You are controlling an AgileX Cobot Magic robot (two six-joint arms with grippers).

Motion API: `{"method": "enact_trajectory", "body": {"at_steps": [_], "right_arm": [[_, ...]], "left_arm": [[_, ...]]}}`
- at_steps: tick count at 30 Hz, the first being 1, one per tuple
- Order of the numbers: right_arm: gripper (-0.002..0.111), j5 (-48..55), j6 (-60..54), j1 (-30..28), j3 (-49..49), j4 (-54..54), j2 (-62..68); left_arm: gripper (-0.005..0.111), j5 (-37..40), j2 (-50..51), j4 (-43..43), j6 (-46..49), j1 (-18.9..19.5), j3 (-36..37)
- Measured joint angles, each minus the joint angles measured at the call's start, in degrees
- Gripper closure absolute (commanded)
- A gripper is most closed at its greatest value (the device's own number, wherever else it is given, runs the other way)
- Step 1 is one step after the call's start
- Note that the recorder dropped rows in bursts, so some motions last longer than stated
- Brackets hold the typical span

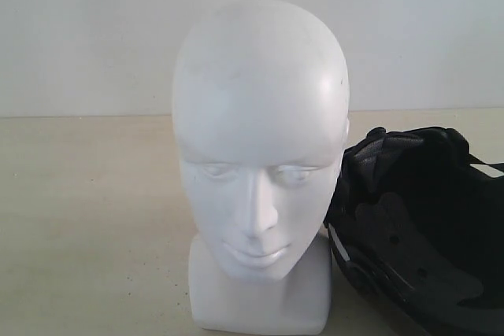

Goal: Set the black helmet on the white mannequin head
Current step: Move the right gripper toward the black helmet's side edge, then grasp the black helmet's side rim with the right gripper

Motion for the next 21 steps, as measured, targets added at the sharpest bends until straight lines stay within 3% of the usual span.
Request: {"method": "enact_trajectory", "body": {"at_steps": [4,6,7,9,11,21], "right_arm": [[0.108,-1.1,-7.4,0.0,0.0,7.9,10.2],[0.095,-2.7,-11.3,0.5,0.0,11.2,16.1],[0.081,-3.7,-13.0,1.2,0.0,12.0,17.8],[0.063,-7.4,-18.1,3.4,0.0,13.5,22.4],[0.052,-9.4,-20.2,5.1,0.0,13.9,25.1],[0.048,-18.5,-23.6,12.6,0.0,11.4,37.9]], "left_arm": [[0.102,0.0,0.0,0.0,0.0,0.0,0.0],[0.102,0.0,0.0,0.0,0.0,0.0,0.0],[0.102,0.0,0.0,0.0,0.0,0.0,0.0],[0.102,0.0,0.0,0.0,0.0,0.0,0.0],[0.102,0.0,0.0,0.0,0.0,0.0,0.0],[0.102,0.0,0.0,0.0,0.0,0.0,0.0]]}}
